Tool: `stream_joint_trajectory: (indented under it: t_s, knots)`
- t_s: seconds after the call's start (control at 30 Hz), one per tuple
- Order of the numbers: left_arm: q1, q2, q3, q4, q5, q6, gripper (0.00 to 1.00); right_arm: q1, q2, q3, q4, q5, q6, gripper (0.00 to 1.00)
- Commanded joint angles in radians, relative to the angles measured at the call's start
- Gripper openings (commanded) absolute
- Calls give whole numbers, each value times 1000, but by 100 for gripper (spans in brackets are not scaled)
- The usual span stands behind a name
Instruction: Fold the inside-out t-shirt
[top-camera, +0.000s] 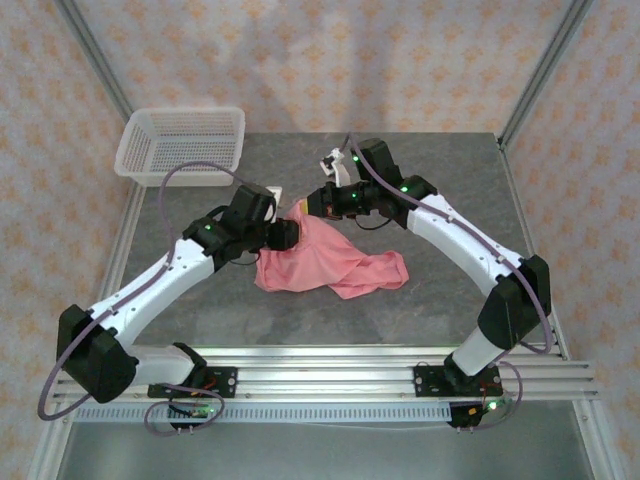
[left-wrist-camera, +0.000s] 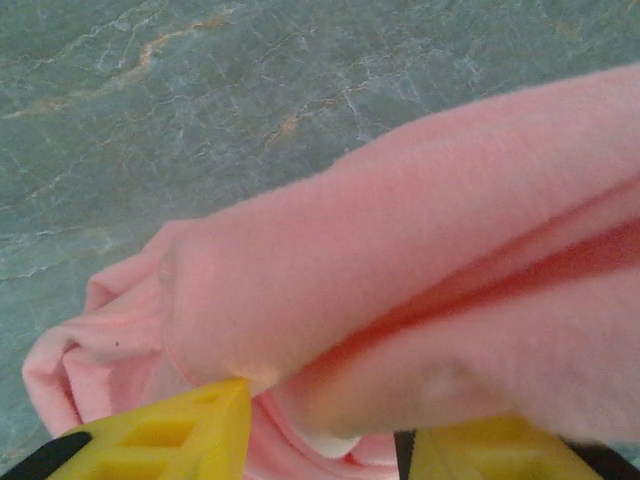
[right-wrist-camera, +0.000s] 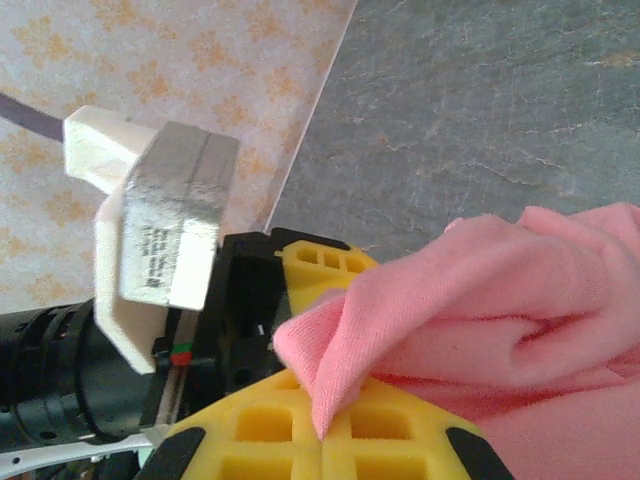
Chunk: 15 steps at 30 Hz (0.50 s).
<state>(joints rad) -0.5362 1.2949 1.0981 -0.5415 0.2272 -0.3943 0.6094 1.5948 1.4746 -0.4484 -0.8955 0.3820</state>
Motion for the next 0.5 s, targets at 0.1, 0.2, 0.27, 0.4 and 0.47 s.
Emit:
stream_joint_trajectory:
  t_s: [0.1, 0.2, 0.27, 0.4, 0.47]
  knots:
    - [5, 51, 53, 67, 65, 33, 32, -2, -43, 20, 31, -29, 16, 0]
    - [22, 31, 79, 67, 165, 10, 0, -17, -55, 0, 13, 4, -10, 0]
    - [71, -18, 90, 118, 308, -74, 0, -57, -77, -36, -17, 84, -40, 0]
    - [130, -84, 187, 170, 545, -175, 0, -160, -132, -232, 34, 205, -119, 0]
    - [129, -53, 293, 51, 607, -120, 0, -145, -147, -273, 31, 228, -215, 0]
